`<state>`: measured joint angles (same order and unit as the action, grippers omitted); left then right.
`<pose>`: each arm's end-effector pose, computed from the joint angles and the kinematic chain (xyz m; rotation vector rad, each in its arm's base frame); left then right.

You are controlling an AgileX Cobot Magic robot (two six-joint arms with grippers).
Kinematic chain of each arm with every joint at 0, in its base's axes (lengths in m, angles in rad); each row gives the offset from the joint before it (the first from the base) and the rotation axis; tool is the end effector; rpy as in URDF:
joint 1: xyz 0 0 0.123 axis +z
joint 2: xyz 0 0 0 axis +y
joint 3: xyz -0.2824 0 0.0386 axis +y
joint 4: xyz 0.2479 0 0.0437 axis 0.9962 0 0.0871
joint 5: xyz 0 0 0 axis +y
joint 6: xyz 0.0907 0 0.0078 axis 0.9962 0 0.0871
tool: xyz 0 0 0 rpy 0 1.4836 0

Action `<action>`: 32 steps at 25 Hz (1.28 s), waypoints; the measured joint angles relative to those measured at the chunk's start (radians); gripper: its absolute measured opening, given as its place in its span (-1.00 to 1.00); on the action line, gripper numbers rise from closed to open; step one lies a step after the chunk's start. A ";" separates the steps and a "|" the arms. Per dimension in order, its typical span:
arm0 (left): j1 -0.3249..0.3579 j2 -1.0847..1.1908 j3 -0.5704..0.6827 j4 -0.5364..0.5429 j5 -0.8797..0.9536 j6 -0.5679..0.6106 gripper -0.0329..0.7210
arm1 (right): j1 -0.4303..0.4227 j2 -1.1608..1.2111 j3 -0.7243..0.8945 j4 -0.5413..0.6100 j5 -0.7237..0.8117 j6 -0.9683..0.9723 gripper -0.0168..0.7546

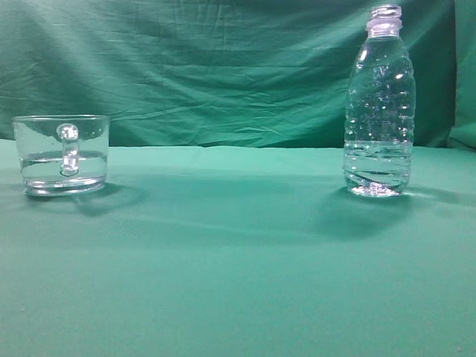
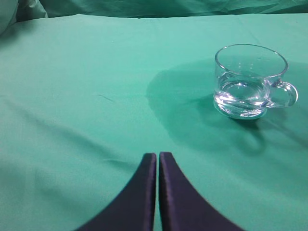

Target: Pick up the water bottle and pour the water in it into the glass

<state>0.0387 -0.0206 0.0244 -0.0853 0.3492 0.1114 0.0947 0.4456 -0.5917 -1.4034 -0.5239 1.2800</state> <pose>0.0528 -0.0006 0.1746 0.0136 1.8353 0.0223 0.0711 0.0518 0.3845 -0.5618 1.1636 0.3169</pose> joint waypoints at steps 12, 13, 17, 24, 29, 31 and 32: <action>0.000 0.000 0.000 0.000 0.000 0.000 -0.91 | 0.000 -0.039 0.107 0.177 0.554 0.202 -0.96; 0.000 0.000 0.000 0.000 0.000 0.000 -0.91 | 0.000 -0.036 0.134 0.224 0.585 0.174 -0.96; 0.000 0.000 0.000 0.000 0.000 0.000 -0.91 | 0.000 -0.034 0.227 0.456 0.618 -0.186 -0.96; 0.000 0.000 0.000 0.000 0.000 0.000 -0.91 | 0.000 -0.067 0.269 1.138 0.683 -1.062 -0.96; 0.000 0.000 0.000 0.000 0.000 0.000 -0.91 | 0.000 -0.216 0.270 1.371 0.932 -1.315 -0.96; 0.000 0.000 0.000 0.000 0.000 0.000 -0.91 | 0.000 -0.284 0.270 1.406 1.042 -1.332 -0.96; 0.000 0.000 0.000 0.000 0.000 0.000 -0.91 | 0.000 -0.310 0.270 1.418 1.092 -1.339 -0.96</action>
<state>0.0387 -0.0206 0.0244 -0.0853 0.3492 0.1114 0.0947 0.1359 -0.3221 0.0146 0.5685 -0.0586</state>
